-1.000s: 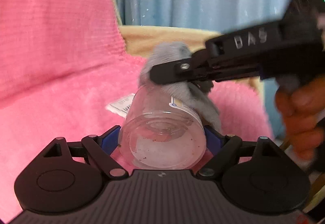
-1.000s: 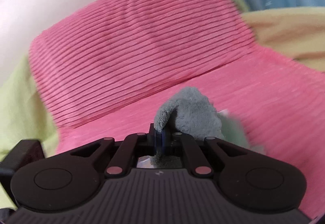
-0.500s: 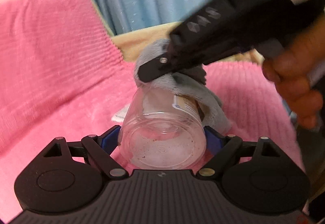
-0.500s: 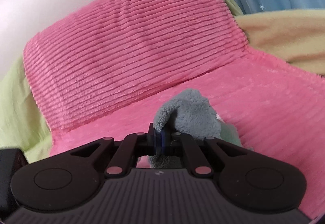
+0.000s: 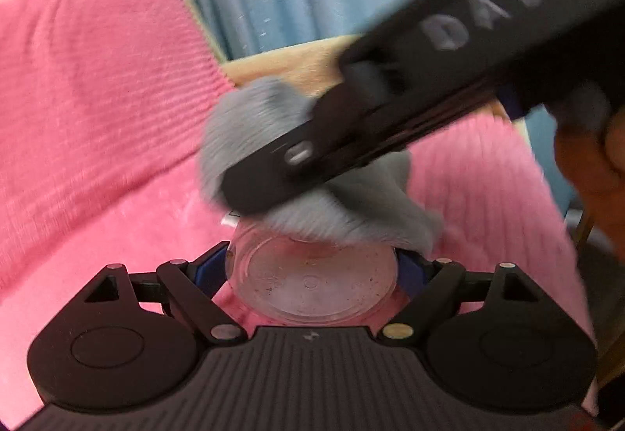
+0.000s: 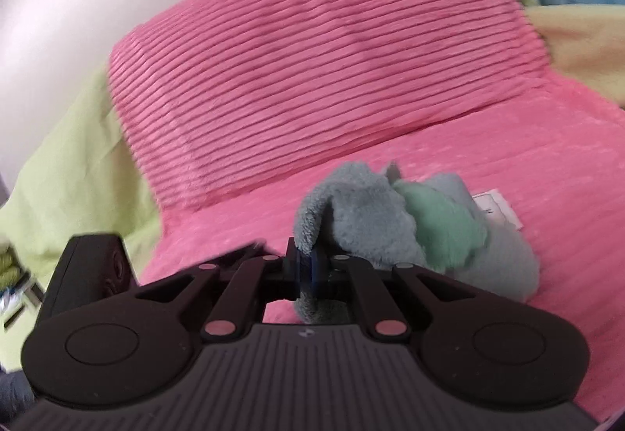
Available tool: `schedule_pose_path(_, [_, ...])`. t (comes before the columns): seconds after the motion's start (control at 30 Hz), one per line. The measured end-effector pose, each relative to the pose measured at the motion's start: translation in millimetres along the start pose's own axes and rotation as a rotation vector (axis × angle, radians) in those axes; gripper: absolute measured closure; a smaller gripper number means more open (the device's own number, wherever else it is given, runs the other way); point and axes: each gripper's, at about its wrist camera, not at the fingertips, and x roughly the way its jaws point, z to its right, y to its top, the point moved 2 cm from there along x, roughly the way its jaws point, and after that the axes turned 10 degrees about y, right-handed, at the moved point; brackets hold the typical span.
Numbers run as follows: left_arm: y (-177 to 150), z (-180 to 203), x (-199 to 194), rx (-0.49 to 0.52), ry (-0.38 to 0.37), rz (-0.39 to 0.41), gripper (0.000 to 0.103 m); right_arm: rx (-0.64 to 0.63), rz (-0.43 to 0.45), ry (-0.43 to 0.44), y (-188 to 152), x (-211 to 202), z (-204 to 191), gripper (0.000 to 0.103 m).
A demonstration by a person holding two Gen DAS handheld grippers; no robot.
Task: Clean container
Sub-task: 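Hold the jar with the left tool while the right tool wipes its base and side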
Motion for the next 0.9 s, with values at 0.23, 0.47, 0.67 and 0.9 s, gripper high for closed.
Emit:
schedule_pose_path(0.23, [-0.1, 11.9, -3.4, 0.114, 0.016, 0.044, 0.017, 0.038, 0.042, -0.06, -1.6, -2.5, 5.5, 0.1])
schedule_pose_path(0.47, [-1.3, -27.9, 1.2, -0.211, -0.136, 0.002, 0.015, 0.019, 0.047, -0.08, -3.6, -2.5, 5.1, 0.1])
schedule_pose_path(0.67, [-6.0, -38.9, 7.5, -0.32, -0.171, -0.037, 0.017, 0.019, 0.047, -0.078, -5.9, -4.8, 3.4, 0.1])
schedule_pose_path(0.9, [-1.3, -19.1, 6.7, -0.149, -0.066, -0.015, 0.018, 0.014, 0.049, -0.08, -9.3, -8.4, 0.6, 0.1])
